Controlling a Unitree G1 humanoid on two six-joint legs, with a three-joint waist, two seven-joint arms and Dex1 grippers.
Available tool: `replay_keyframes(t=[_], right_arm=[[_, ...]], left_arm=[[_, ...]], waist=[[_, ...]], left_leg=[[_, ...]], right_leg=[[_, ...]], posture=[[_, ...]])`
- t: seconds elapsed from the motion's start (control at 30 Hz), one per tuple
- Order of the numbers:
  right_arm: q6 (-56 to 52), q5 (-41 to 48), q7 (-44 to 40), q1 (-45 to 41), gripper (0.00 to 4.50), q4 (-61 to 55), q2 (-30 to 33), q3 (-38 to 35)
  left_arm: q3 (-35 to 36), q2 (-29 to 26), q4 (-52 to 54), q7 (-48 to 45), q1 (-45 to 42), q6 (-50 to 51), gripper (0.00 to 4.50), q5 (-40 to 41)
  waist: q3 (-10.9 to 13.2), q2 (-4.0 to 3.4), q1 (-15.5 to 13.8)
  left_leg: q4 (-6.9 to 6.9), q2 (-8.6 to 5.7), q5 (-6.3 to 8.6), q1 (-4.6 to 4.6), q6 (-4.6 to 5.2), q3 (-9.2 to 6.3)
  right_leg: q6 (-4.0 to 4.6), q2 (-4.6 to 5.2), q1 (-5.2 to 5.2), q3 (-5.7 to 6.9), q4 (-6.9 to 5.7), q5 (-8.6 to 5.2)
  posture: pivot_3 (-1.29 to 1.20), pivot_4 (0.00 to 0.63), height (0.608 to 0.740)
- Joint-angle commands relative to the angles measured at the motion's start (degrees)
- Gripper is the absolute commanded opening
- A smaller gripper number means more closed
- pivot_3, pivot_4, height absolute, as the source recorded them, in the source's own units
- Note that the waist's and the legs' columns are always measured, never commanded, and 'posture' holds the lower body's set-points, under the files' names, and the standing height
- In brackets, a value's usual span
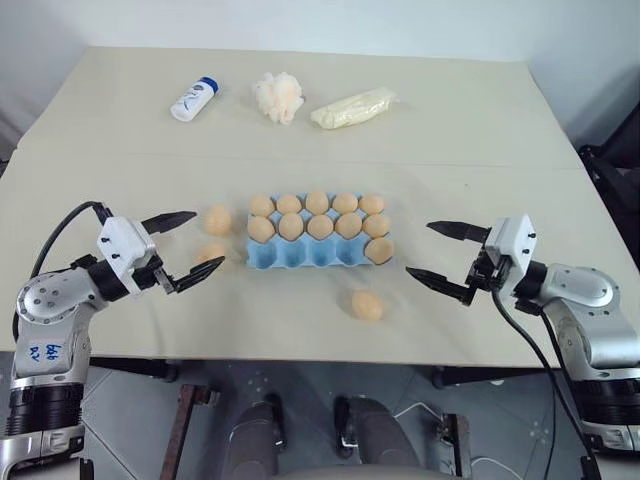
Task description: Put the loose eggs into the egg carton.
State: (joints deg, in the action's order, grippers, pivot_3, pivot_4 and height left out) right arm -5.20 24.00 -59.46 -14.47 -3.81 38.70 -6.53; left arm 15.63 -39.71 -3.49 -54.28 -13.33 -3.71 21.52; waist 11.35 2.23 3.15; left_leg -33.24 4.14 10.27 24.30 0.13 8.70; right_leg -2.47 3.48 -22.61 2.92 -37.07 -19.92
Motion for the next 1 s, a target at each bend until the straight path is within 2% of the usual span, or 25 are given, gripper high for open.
replay_keyframes(t=[0.03,0.13,0.27,0.37,0.47,0.73,0.83,1.0], right_arm=[[0.7,0.7,-0.5,0.6,4.50,-2.5,0.2,-0.6],[-2.0,2.1,-1.0,0.8,4.50,-5.4,0.4,0.6],[-6.6,2.9,-3.1,1.3,4.50,-11.0,0.3,5.7],[-6.9,1.2,-2.9,1.2,4.50,-11.4,-1.1,9.4],[-4.4,-2.5,-2.1,0.7,4.50,-8.6,-3.9,13.8],[7.9,-10.4,-2.9,-0.7,4.50,7.7,-9.1,18.5],[10.1,-10.4,-2.9,-1.8,3.92,10.5,-10.1,17.7],[7.5,-6.3,-2.9,-3.6,2.24,4.8,-10.9,16.0]], left_arm=[[0.1,0.7,0.1,-0.4,-0.8,0.5,4.46,1.9],[-0.7,0.1,-0.2,-1.4,-0.7,1.4,4.46,1.5],[-1.7,-1.9,0.1,-10.8,0.7,2.1,4.46,5.0],[-3.1,-3.3,-1.2,-16.1,1.0,0.0,4.46,4.6],[-5.2,-5.0,-3.0,-22.6,1.7,-3.2,4.46,3.4],[-5.5,-5.3,-3.3,-23.6,0.9,-3.7,4.46,3.0],[-4.8,-5.4,-2.6,-22.9,2.1,-3.5,4.50,3.2],[-3.9,-5.2,-2.3,-21.2,3.4,-3.7,4.50,2.9]], waist=[[0.0,0.00,0.0],[0.0,0.00,0.0],[0.0,0.00,0.1],[0.0,0.00,0.0],[0.0,0.00,0.1],[0.0,0.00,0.1],[0.0,0.00,0.2],[0.0,0.00,0.3]], left_leg=[[-0.03,0.00,0.00,-0.01,0.00,0.00],[-0.14,0.00,0.07,0.00,-0.10,0.00],[-0.22,0.03,0.11,-0.03,-0.18,-0.01],[-0.22,0.04,0.11,-0.05,-0.22,-0.04],[-0.24,0.03,0.12,-0.05,-0.23,-0.05],[-0.19,0.00,0.13,-0.03,-0.23,-0.08],[-0.23,0.00,0.13,-0.03,-0.22,-0.08],[-0.33,0.03,0.11,-0.07,-0.22,-0.10]], right_leg=[[-0.01,0.00,0.01,0.00,-0.01,0.00],[-0.05,0.01,0.03,-0.01,-0.07,0.03],[-0.02,0.01,0.02,-0.02,-0.24,0.01],[0.06,0.01,0.01,0.01,-0.28,-0.03],[0.07,0.04,0.01,-0.01,-0.27,-0.04],[0.11,0.09,-0.01,0.01,-0.25,-0.06],[0.11,0.08,0.00,0.03,-0.28,-0.06],[0.11,0.07,0.01,0.02,-0.42,-0.06]], posture=[[0.00,0.150,0.740],[0.00,0.150,0.740],[0.00,0.150,0.740],[0.00,0.150,0.740],[0.00,0.150,0.740],[0.00,0.150,0.740],[0.00,0.150,0.740],[0.00,0.150,0.740]])
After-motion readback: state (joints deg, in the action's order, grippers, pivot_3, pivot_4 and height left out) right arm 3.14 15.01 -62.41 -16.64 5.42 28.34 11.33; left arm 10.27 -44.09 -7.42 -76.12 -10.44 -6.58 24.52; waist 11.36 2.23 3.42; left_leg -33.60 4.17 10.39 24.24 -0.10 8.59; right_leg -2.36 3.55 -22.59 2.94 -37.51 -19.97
